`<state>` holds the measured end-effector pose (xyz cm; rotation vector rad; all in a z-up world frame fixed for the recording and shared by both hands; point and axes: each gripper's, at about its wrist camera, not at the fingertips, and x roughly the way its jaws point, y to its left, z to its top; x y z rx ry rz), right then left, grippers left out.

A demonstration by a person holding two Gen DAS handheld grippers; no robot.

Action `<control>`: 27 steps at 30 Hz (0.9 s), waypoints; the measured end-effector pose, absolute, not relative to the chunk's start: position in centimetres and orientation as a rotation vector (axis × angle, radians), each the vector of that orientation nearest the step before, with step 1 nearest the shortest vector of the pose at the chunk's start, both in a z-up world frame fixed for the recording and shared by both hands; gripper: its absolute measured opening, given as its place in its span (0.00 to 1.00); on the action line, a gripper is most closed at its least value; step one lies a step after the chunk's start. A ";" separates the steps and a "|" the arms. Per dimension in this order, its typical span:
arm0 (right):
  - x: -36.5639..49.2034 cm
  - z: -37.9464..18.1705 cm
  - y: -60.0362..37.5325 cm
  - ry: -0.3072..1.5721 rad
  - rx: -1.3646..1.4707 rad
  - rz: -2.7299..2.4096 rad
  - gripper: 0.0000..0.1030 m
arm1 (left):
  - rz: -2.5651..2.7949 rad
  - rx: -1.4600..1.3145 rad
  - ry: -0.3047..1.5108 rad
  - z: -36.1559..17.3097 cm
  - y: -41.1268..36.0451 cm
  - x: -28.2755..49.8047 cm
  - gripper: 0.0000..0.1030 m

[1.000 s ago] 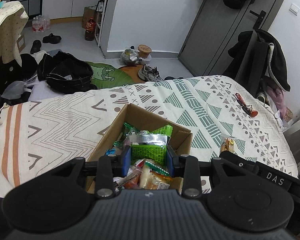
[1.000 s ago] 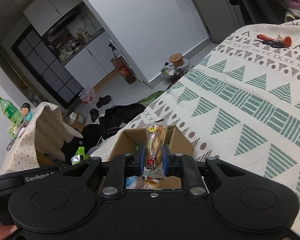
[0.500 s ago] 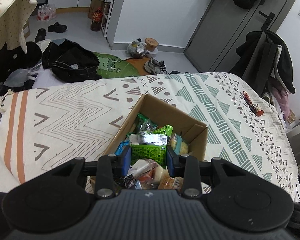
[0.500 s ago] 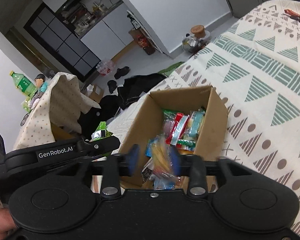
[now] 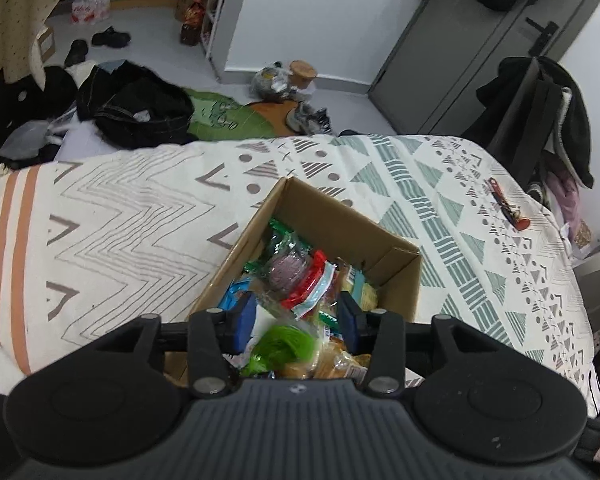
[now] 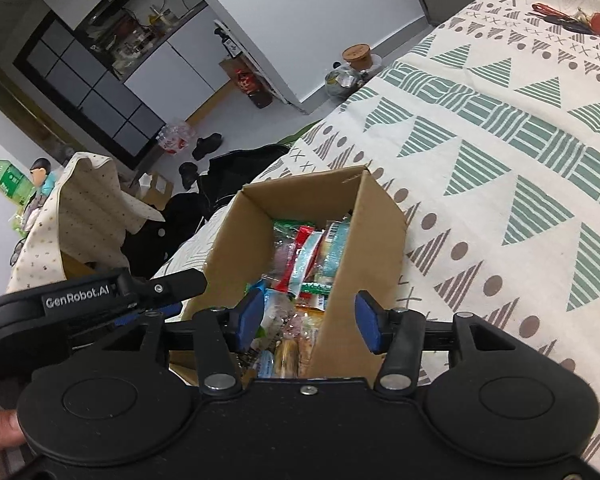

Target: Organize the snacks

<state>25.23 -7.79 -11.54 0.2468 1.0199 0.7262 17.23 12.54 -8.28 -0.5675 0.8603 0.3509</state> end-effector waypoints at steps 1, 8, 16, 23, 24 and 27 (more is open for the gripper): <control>25.1 -11.6 -8.0 1.022 0.242 0.723 0.50 | 0.355 -0.573 0.873 -8.3 12.6 17.4 0.44; 24.6 -10.9 -10.1 1.026 0.224 0.678 0.53 | 0.321 -0.523 0.899 -7.9 12.2 17.0 0.53; 23.5 -8.6 -11.8 0.970 0.230 0.613 0.60 | 0.290 -0.495 0.909 -6.7 11.9 16.2 0.65; 21.6 -6.3 -13.6 0.925 0.252 0.562 0.74 | 0.234 -0.458 0.890 -4.7 11.2 15.1 0.75; 21.2 -6.0 -13.8 0.917 0.254 0.553 0.77 | 0.224 -0.456 0.885 -4.4 11.2 15.0 0.75; 20.1 -5.0 -14.5 0.889 0.265 0.535 0.85 | 0.197 -0.443 0.875 -3.7 10.8 14.4 0.76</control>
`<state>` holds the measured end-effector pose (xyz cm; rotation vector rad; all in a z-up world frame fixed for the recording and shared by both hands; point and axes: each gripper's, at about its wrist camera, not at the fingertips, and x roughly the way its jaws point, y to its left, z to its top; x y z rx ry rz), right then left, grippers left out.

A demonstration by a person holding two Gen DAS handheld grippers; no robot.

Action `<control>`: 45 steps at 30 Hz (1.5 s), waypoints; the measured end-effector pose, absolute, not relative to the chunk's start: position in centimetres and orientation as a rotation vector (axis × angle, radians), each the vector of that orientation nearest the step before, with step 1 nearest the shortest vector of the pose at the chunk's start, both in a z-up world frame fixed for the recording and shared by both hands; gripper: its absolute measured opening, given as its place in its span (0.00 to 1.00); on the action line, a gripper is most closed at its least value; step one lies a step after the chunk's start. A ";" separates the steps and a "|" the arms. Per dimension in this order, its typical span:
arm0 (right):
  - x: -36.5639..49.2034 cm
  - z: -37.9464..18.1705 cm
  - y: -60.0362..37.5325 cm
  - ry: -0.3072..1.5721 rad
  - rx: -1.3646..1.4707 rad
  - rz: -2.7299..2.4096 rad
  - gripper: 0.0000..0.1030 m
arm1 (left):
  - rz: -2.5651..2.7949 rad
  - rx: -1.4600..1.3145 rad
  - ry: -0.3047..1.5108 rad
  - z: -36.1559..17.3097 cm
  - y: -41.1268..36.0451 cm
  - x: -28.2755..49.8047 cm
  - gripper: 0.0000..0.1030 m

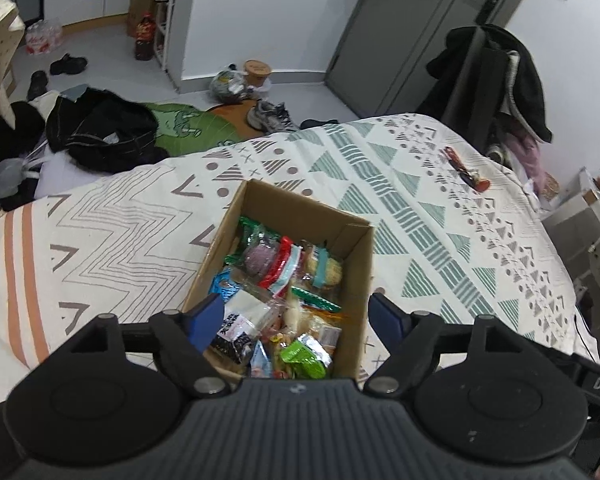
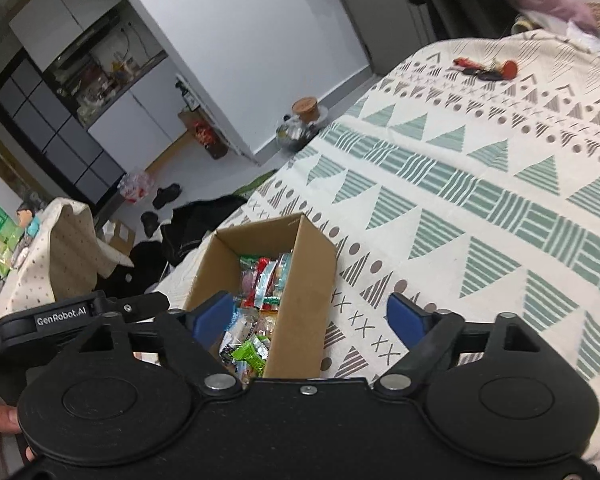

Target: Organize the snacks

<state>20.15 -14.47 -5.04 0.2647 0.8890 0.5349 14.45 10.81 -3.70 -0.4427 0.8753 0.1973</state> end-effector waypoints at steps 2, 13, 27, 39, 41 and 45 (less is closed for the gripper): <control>19.5 -4.4 -14.9 0.871 0.271 0.521 0.92 | 0.187 -0.423 0.873 -3.2 10.5 14.1 0.77; 15.5 -2.1 -16.4 0.818 0.267 0.459 1.00 | 0.138 -0.366 0.828 -0.6 9.1 10.6 0.91; 10.1 0.0 -16.4 0.774 0.190 0.453 1.00 | 0.123 -0.334 0.767 1.4 8.3 5.8 0.99; 6.7 1.3 -17.2 0.728 0.196 0.442 1.00 | 0.112 -0.298 0.714 3.4 7.8 2.3 1.00; 6.2 1.5 -17.3 0.721 0.194 0.438 1.00 | 0.110 -0.287 0.707 3.7 7.7 1.8 1.00; 5.3 1.7 -17.3 0.713 0.187 0.439 1.00 | 0.105 -0.270 0.701 3.9 7.3 0.8 1.00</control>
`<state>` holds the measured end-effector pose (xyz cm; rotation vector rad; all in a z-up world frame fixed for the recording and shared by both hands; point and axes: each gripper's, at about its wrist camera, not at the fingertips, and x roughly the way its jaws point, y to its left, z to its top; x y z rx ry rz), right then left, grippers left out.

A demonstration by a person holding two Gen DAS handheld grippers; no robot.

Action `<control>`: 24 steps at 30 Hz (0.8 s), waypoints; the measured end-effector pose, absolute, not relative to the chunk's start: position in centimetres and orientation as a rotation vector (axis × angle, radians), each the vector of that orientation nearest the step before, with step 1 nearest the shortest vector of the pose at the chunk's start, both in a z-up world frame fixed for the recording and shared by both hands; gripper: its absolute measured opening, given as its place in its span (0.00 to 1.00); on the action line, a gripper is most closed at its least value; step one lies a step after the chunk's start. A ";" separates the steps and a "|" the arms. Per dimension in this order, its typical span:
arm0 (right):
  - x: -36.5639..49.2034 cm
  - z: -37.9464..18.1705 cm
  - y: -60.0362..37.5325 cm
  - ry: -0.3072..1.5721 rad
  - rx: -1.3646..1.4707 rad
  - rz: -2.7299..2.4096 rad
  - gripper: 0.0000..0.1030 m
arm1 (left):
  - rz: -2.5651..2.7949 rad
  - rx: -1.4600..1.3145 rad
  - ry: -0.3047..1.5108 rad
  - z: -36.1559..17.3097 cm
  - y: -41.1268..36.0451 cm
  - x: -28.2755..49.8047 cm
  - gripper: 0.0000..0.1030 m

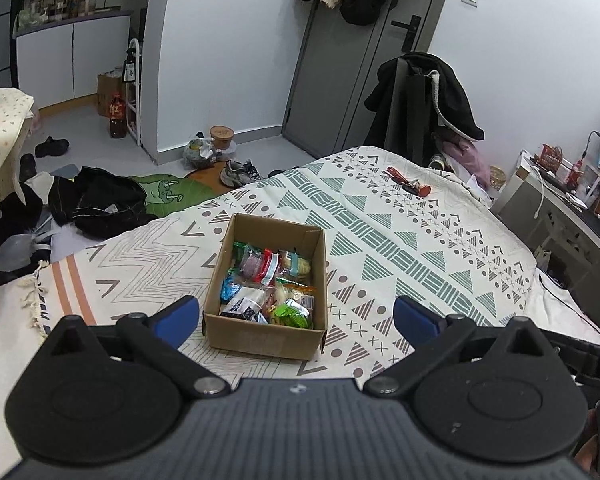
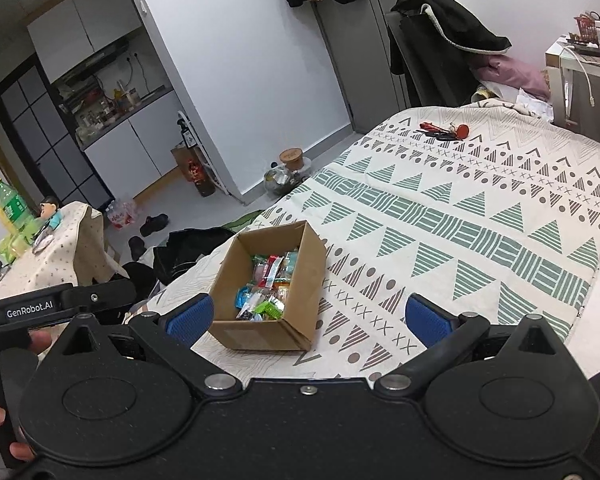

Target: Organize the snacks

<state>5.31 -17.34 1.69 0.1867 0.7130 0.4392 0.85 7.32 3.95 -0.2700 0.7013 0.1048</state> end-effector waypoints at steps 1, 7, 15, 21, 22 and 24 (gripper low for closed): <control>5.1 1.7 -17.3 0.711 0.183 0.441 1.00 | 0.109 -0.261 0.699 4.0 7.2 0.6 1.00; 4.0 1.9 -17.3 0.701 0.171 0.447 1.00 | 0.119 -0.249 0.690 4.4 7.2 -0.6 1.00; 3.1 1.9 -17.4 0.686 0.162 0.452 1.00 | 0.123 -0.228 0.678 4.6 7.2 -1.7 1.00; 2.9 1.8 -17.4 0.681 0.155 0.456 1.00 | 0.122 -0.224 0.675 4.5 7.2 -1.9 1.00; 2.9 1.8 -17.4 0.682 0.154 0.456 1.00 | 0.124 -0.223 0.676 4.4 7.2 -1.9 1.00; 3.0 1.7 -17.4 0.684 0.157 0.458 1.00 | 0.127 -0.224 0.677 4.4 7.3 -1.9 1.00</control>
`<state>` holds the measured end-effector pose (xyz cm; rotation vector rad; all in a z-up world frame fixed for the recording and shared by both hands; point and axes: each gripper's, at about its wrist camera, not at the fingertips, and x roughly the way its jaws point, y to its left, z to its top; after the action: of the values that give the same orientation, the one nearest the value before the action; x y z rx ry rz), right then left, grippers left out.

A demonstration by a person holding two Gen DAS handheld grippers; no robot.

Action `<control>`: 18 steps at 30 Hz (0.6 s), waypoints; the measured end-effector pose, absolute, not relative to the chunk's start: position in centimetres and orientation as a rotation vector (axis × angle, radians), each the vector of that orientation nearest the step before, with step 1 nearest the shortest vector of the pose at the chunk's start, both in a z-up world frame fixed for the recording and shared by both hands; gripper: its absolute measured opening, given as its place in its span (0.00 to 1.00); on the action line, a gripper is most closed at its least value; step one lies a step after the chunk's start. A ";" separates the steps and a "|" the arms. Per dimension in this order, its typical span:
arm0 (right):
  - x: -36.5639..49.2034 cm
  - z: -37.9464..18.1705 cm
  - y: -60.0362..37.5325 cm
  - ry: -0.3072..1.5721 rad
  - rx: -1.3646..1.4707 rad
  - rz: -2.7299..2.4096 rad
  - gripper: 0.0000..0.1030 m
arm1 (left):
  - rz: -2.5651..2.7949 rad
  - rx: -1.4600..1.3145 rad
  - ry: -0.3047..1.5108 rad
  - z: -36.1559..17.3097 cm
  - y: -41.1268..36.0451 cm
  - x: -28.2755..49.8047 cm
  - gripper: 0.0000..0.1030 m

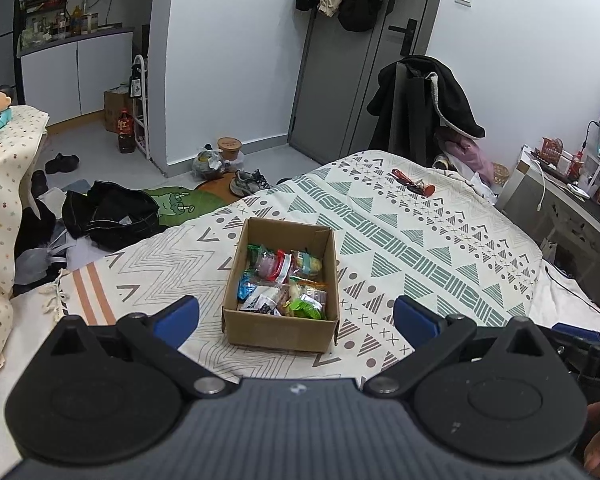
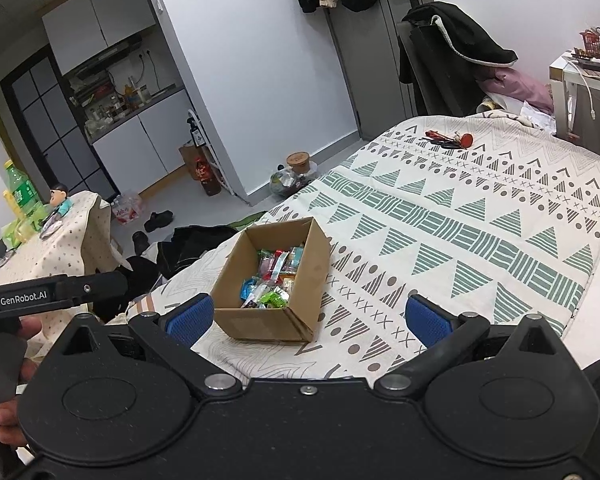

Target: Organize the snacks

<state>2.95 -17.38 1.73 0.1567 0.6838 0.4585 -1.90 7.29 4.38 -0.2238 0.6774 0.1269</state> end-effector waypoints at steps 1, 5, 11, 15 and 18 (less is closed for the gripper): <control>3.0 1.7 -17.4 0.685 0.157 0.461 1.00 | 0.128 -0.223 0.677 4.4 7.3 -1.9 1.00; 3.0 1.6 -17.4 0.686 0.157 0.462 1.00 | 0.130 -0.223 0.678 4.4 7.3 -1.9 1.00; 3.0 1.6 -17.4 0.688 0.154 0.460 1.00 | 0.127 -0.220 0.679 4.4 7.4 -1.9 1.00; 2.9 1.6 -17.4 0.687 0.156 0.462 1.00 | 0.128 -0.221 0.679 4.4 7.3 -1.8 1.00; 2.8 1.5 -17.2 0.686 0.151 0.464 1.00 | 0.130 -0.221 0.680 4.4 7.4 -1.8 1.00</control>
<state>2.83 -17.24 1.51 0.1511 0.6864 0.4637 -1.81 7.39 4.41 -0.2214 0.6804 0.1297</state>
